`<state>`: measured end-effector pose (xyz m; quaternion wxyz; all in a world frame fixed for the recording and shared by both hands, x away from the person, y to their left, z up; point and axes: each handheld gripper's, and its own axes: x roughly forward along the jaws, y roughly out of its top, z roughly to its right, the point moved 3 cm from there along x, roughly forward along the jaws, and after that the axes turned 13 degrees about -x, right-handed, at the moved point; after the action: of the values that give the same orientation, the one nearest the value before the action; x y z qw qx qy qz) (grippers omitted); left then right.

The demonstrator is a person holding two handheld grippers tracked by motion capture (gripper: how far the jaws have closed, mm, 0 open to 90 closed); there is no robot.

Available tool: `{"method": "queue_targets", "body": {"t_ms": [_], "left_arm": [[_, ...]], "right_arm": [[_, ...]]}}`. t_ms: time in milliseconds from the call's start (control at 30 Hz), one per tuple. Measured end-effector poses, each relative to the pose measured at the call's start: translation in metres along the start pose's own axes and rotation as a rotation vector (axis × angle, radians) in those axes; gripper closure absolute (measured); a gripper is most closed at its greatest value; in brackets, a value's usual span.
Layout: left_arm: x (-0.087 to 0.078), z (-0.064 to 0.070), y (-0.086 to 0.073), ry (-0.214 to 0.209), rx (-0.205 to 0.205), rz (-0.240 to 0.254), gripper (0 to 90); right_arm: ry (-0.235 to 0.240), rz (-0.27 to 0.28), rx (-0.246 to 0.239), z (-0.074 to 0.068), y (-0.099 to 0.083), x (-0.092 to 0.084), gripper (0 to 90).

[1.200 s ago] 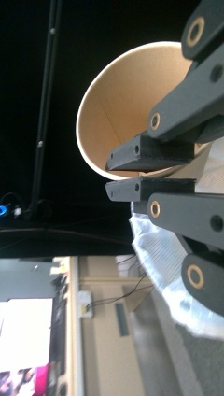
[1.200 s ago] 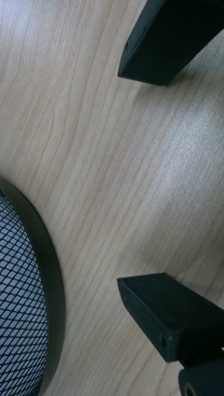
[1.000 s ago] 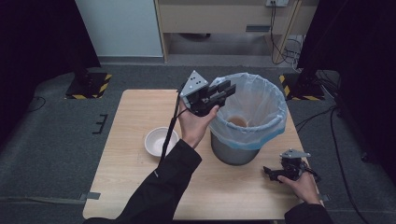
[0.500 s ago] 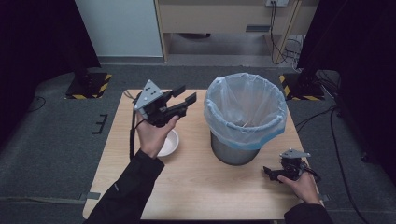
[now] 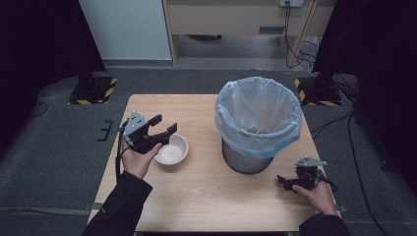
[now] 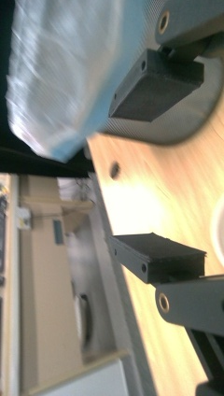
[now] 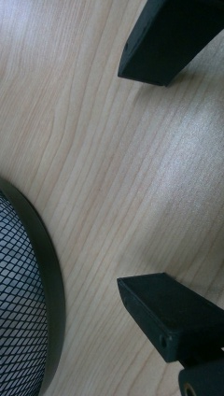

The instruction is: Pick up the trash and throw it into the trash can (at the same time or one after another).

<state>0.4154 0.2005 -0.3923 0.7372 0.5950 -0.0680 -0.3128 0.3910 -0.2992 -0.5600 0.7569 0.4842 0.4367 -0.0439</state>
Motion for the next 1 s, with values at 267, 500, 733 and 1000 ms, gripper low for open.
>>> {"method": "queue_targets", "body": {"t_ms": [267,500,733,1000], "left_arm": [[0.014,-0.043,-0.040,0.107,-0.058,-0.092,28.7],[0.024,-0.068,-0.066,0.165,-0.094,-0.172,28.9],[0.033,-0.088,-0.088,0.215,-0.105,-0.259,31.0],[0.036,-0.106,-0.103,0.258,-0.154,-0.316,35.9]], "right_arm": [[0.000,0.000,-0.001,0.000,0.000,0.000,2.8],[0.000,0.000,0.000,0.000,0.000,0.000,2.7],[0.000,0.000,0.000,0.000,0.000,0.000,2.7],[0.000,0.000,-0.001,0.000,0.000,0.000,2.8]]}}
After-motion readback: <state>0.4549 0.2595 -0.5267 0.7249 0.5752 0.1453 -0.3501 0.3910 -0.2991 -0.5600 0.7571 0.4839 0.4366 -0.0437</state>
